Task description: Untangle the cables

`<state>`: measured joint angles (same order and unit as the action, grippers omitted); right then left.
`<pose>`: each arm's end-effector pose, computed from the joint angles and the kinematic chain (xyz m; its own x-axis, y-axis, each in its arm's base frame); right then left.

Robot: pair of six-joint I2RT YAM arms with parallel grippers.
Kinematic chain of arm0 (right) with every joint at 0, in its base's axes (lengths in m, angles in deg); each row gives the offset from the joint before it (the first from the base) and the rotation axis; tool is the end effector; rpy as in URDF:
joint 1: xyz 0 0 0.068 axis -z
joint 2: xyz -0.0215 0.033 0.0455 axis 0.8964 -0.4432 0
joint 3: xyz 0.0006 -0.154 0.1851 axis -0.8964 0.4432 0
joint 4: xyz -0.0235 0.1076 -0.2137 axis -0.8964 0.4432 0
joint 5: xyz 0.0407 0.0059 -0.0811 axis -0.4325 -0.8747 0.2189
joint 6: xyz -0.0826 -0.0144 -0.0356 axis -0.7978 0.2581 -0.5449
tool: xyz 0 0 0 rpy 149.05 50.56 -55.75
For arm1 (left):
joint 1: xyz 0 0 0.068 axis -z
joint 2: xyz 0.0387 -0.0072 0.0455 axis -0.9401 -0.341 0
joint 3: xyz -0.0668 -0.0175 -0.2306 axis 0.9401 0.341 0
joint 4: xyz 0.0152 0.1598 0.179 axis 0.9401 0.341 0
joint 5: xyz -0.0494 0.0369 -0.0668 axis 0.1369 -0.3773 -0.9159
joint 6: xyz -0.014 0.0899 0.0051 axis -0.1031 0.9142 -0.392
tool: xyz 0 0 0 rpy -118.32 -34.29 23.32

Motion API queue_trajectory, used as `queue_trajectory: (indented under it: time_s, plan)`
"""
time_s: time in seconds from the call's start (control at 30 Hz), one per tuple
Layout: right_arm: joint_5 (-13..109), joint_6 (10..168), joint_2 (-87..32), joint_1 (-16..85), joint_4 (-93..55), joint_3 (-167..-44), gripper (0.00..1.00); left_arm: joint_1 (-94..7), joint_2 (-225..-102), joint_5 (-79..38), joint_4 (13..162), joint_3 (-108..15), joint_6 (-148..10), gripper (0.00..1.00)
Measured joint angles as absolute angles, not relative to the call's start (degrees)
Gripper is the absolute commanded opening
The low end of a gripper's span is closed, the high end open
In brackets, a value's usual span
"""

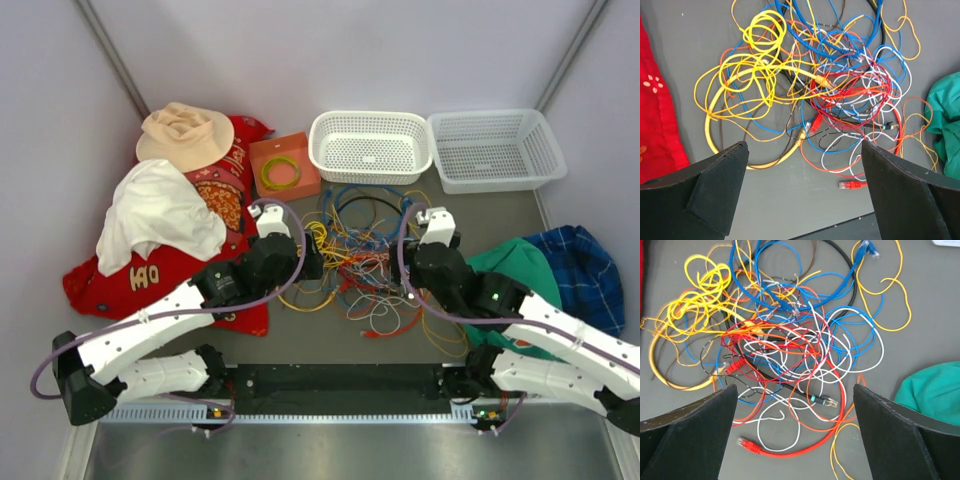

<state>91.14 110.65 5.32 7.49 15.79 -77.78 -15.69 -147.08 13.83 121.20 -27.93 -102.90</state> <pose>0.1519 0.1426 0.2633 -0.4825 -0.0201 -0.8757 -0.2154 0.9718 0.0963 0.1721 -0.1781 0.2620 -0.6163 -0.2343 -0.7518 0.1204 0.9154 -0.3840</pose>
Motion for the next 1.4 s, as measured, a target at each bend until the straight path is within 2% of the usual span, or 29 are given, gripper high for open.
queue_trajectory:
  time_s: [0.07,0.1,0.2,0.73,0.9,1.0,1.1,1.13,1.27,1.4]
  plan:
    - [90.5,110.2,3.5,7.6,14.9,-77.8,0.82,-15.7,-147.1,13.3,121.2,-27.6,-102.9,0.99]
    - [90.0,110.0,2.1,8.0,14.4,-77.8,0.72,-15.7,-147.1,13.0,121.2,-27.4,-102.8,0.99]
    - [86.9,108.9,-3.0,9.6,12.6,-77.8,0.61,-15.7,-147.0,12.2,121.0,-27.1,-102.5,0.99]
    - [77.6,103.6,-24.2,11.7,3.6,-86.2,0.61,-15.8,-140.1,9.2,120.1,-20.4,-103.1,0.99]
    - [76.3,103.2,-28.3,13.5,2.9,-86.3,0.56,-15.8,-139.2,9.3,120.1,-19.8,-103.4,0.99]
    - [75.9,103.1,-30.3,14.6,2.9,-86.4,0.44,-15.8,-139.2,9.3,120.1,-19.7,-103.4,0.99]
    - [75.7,102.8,-30.6,15.0,2.8,-86.4,0.13,-15.8,-139.2,9.3,120.1,-19.6,-103.4,0.99]
    - [75.7,102.7,-30.5,15.0,2.8,-86.5,0.00,-15.8,-139.2,9.3,120.1,-19.6,-103.4,0.99]
    - [75.9,102.8,-28.9,15.1,3.3,-86.6,0.00,-15.8,-139.2,9.5,120.1,-19.6,-103.4,0.99]
    - [76.2,102.8,-21.6,15.1,6.7,-88.4,0.00,-15.8,-139.2,10.0,120.1,-19.6,-102.9,0.99]
